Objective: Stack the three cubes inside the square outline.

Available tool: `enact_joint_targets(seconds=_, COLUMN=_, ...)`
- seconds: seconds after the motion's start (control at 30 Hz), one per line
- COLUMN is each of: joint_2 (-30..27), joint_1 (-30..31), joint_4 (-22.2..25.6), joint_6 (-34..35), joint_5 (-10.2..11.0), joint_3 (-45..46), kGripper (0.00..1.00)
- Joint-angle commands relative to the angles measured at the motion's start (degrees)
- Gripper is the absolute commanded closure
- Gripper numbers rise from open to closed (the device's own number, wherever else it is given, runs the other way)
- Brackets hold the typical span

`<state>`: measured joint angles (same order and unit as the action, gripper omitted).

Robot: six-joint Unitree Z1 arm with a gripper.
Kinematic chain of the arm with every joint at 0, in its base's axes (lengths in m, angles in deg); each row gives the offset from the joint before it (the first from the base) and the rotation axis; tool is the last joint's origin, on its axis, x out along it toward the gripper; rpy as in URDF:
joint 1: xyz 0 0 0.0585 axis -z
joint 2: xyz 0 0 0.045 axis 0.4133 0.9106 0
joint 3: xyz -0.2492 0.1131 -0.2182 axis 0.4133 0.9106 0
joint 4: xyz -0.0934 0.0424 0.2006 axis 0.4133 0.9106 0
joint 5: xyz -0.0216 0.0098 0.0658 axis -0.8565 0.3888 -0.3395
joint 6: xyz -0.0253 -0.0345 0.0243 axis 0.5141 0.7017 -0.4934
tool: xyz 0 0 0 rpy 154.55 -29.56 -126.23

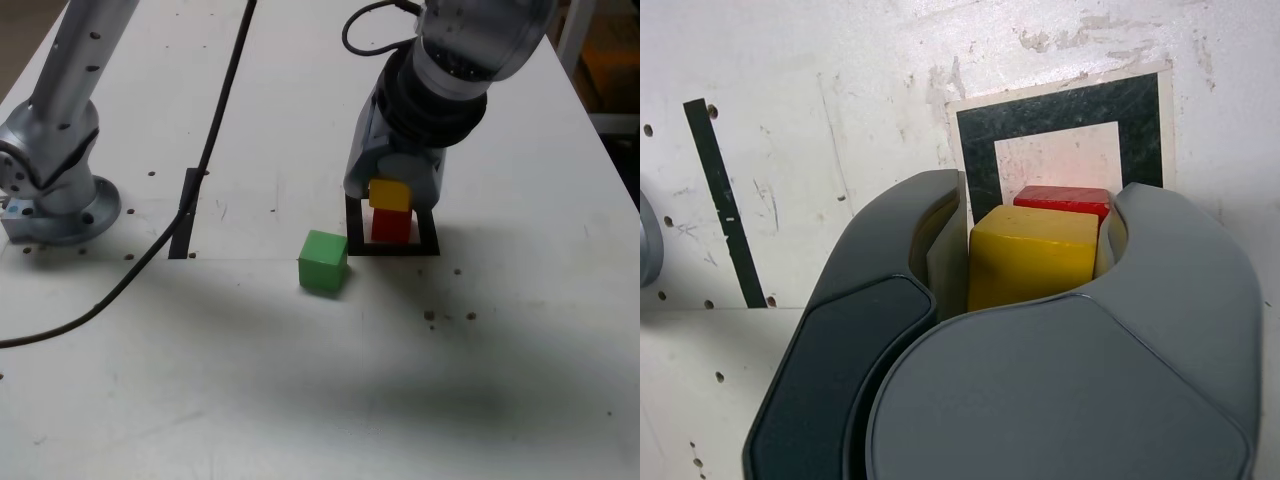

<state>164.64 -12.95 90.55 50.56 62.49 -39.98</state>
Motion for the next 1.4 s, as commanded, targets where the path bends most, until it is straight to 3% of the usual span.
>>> enact_joint_targets(seconds=0.0, joint_2=-0.1, joint_1=-0.1, joint_4=0.0, joint_6=-0.1, joint_5=0.0, joint_3=0.2, kGripper=0.84)
enact_joint_targets(seconds=0.17, joint_2=-0.2, joint_1=-0.1, joint_4=0.4, joint_6=-0.1, joint_5=0.0, joint_3=0.3, kGripper=0.68)
enact_joint_targets(seconds=0.33, joint_2=-0.2, joint_1=-0.1, joint_4=0.6, joint_6=-0.8, joint_5=-0.2, joint_3=0.5, kGripper=0.37)
enact_joint_targets(seconds=0.47, joint_2=-0.3, joint_1=-0.1, joint_4=0.3, joint_6=-1.3, joint_5=-0.8, joint_3=0.7, kGripper=0.23)
enact_joint_targets(seconds=0.83, joint_2=-1.1, joint_1=-0.1, joint_4=-0.6, joint_6=-1.3, joint_5=-0.9, joint_3=1.3, kGripper=0.05)
enact_joint_targets(seconds=1.17, joint_2=-5.0, joint_1=-0.1, joint_4=-4.0, joint_6=-1.1, joint_5=-0.5, joint_3=5.1, kGripper=0.01)
enact_joint_targets(seconds=1.37, joint_2=-10.5, joint_1=0.6, joint_4=-2.3, joint_6=-1.4, joint_5=-1.7, joint_3=8.9, kGripper=0.01)
